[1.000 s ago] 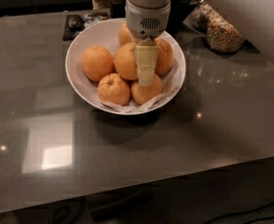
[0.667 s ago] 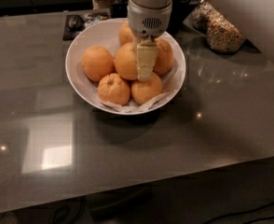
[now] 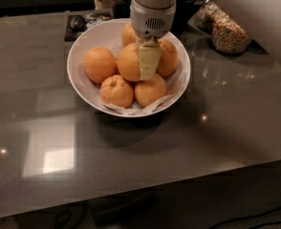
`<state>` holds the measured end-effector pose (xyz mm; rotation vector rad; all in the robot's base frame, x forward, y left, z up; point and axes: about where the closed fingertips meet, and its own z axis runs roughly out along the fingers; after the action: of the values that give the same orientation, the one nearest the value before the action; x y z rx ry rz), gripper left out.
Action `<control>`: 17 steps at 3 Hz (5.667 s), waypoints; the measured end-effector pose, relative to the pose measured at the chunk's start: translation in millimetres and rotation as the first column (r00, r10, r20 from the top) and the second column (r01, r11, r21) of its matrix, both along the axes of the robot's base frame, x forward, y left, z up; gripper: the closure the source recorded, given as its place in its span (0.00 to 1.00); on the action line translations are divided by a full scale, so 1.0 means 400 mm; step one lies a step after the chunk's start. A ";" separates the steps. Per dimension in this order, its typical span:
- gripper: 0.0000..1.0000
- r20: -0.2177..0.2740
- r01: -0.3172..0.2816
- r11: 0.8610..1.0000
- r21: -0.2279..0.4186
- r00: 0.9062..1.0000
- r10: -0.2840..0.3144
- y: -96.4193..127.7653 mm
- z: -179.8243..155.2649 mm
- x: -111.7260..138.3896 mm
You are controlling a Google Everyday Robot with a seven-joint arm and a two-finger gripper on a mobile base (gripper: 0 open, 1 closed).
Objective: Pick orange from white bowl
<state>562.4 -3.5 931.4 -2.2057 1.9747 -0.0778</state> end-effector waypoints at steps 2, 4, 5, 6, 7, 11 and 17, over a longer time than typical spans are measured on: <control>1.00 0.044 -0.026 0.998 0.049 0.999 0.024 0.008 0.036 -0.006; 1.00 0.074 -0.064 0.991 0.117 0.996 0.056 0.012 0.074 -0.019; 0.81 0.074 -0.064 0.991 0.117 0.996 0.056 0.012 0.074 -0.019; 0.58 0.074 -0.064 0.991 0.117 0.996 0.056 0.012 0.074 -0.019; 0.35 0.074 -0.064 0.991 0.117 0.996 0.056 0.012 0.074 -0.019; 0.00 0.100 -0.099 0.992 0.074 0.991 0.091 0.021 0.074 -0.024; 0.29 0.051 -0.232 0.973 0.004 0.971 0.232 0.082 0.032 -0.025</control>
Offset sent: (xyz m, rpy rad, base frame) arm -0.0133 0.0017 0.0354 0.1004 -0.0795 0.0605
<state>552.2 29.5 944.4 -2.3855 1.6738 -0.0898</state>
